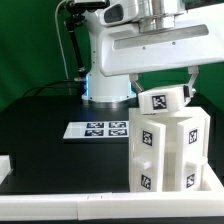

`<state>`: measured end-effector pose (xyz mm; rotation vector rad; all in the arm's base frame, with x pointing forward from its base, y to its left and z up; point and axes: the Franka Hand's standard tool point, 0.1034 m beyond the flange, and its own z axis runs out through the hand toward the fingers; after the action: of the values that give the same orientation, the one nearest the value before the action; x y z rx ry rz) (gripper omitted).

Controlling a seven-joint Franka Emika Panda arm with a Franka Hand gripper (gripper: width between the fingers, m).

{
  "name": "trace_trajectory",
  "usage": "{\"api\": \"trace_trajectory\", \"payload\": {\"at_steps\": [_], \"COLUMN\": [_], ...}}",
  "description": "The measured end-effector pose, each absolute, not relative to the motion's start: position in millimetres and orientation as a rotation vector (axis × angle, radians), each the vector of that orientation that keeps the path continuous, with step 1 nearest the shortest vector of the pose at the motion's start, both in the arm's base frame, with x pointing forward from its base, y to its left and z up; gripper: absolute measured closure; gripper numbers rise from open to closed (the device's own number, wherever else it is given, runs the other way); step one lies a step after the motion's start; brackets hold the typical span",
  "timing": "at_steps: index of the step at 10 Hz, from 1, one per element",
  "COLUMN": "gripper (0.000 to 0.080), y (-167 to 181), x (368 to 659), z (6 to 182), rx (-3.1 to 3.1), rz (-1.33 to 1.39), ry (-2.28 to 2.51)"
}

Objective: Assemble cabinet

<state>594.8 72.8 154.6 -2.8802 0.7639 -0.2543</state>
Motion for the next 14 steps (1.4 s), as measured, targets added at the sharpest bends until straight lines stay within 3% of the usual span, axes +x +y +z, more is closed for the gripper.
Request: {"api": "trace_trajectory", "payload": {"at_steps": [6, 14], "gripper": [0.0242, 0.0242], "y": [74.5, 77.5], "x": [590.5, 590.2], "z": [153.9, 153.5], "rx": [-2.504, -2.044], "rz": [-0.161, -0.031], "ry": [1.504, 2.011]}}
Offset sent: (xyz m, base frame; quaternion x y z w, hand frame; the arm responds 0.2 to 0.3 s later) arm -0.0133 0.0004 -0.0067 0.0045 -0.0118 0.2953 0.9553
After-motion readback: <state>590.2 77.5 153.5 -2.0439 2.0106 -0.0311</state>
